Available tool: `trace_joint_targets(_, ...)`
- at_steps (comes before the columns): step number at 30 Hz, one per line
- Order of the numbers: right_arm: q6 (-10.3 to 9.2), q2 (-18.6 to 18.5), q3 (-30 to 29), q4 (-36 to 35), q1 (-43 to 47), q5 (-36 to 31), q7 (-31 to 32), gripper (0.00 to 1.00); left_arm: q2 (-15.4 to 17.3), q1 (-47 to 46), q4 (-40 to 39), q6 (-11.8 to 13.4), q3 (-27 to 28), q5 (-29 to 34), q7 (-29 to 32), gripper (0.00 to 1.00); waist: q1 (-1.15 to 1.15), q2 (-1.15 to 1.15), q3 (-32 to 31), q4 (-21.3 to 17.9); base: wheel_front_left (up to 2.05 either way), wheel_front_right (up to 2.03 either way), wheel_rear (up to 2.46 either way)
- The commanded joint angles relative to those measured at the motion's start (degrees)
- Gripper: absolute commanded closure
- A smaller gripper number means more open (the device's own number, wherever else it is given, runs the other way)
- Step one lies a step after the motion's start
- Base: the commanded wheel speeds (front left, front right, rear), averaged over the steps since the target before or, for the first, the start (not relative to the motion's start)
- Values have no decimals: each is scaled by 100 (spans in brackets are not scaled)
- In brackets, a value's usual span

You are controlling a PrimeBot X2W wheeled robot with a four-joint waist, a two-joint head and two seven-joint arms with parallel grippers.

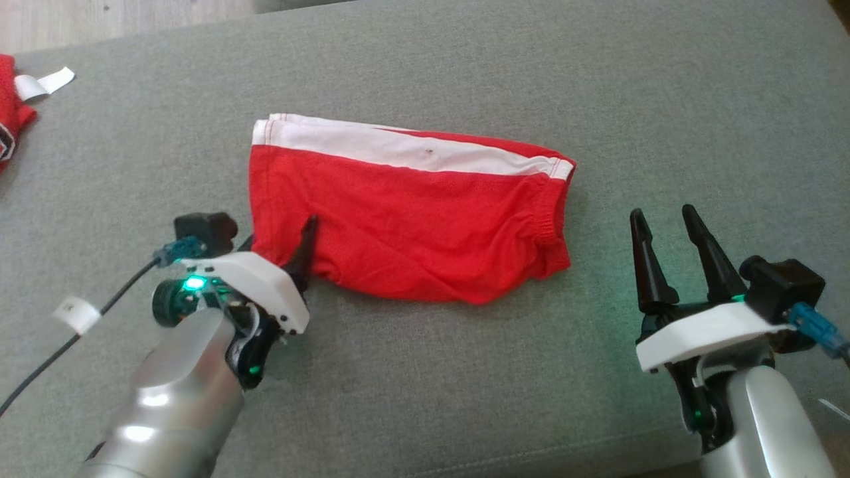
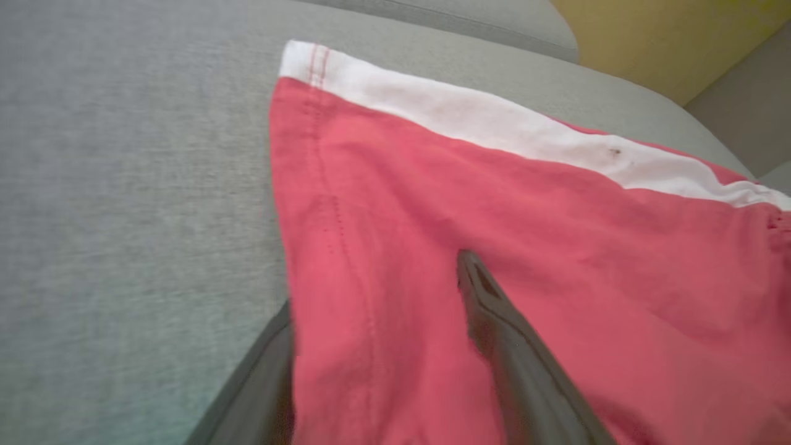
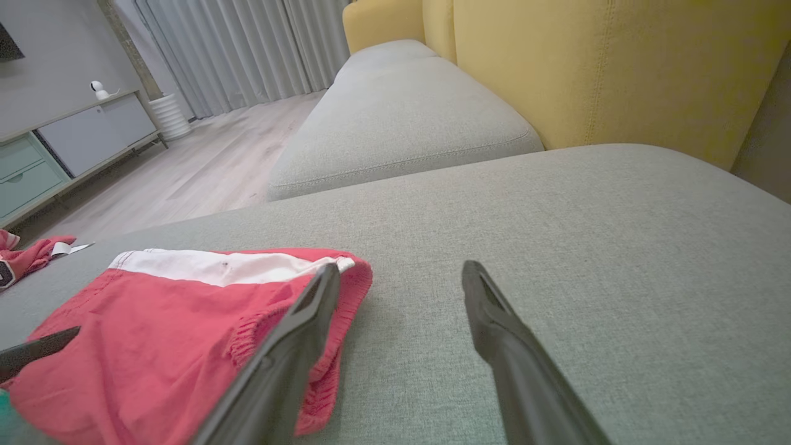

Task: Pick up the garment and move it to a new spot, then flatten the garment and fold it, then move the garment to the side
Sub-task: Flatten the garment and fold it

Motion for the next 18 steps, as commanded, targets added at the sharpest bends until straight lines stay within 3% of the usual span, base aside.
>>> trace_joint_targets(1, 23, 0, 110, -261, -31, -31, 14, 0, 171, -52, -191, 10, 50, -92, 104, 0, 0, 0, 15, -17, 0, 0, 0)
trace_joint_targets(4, 23, 0, 121, -323, -27, -13, 34, 0, 256, -39, -274, 10, -64, -165, 200, 0, 0, 0, 31, -50, 0, 0, 0)
trace_joint_targets(5, 23, 0, 130, -338, -29, -2, 37, 0, 279, -39, -269, 10, -73, -184, 194, 24, 0, 0, 33, -62, 0, 0, 0)
trace_joint_targets(6, 23, 0, 135, -352, -32, 9, 35, 0, 297, -39, -252, 10, -75, -201, 179, 58, 0, 0, 32, -72, 0, 0, 0)
trace_joint_targets(7, 23, 0, 137, -362, -34, 15, 30, 0, 311, -41, -225, 10, -72, -212, 151, 71, 0, 0, 28, -78, 0, 0, 0)
trace_joint_targets(8, 23, 0, 134, -367, -34, 19, 26, 0, 323, -44, -198, 10, -64, -215, 102, 100, 0, 0, 20, -78, 0, 0, 0)
trace_joint_targets(18, 23, 1, -157, -344, 112, -53, 7, 0, 368, 373, -358, 68, -8, -340, -373, 100, 0, 0, -348, 195, 0, 0, 0)
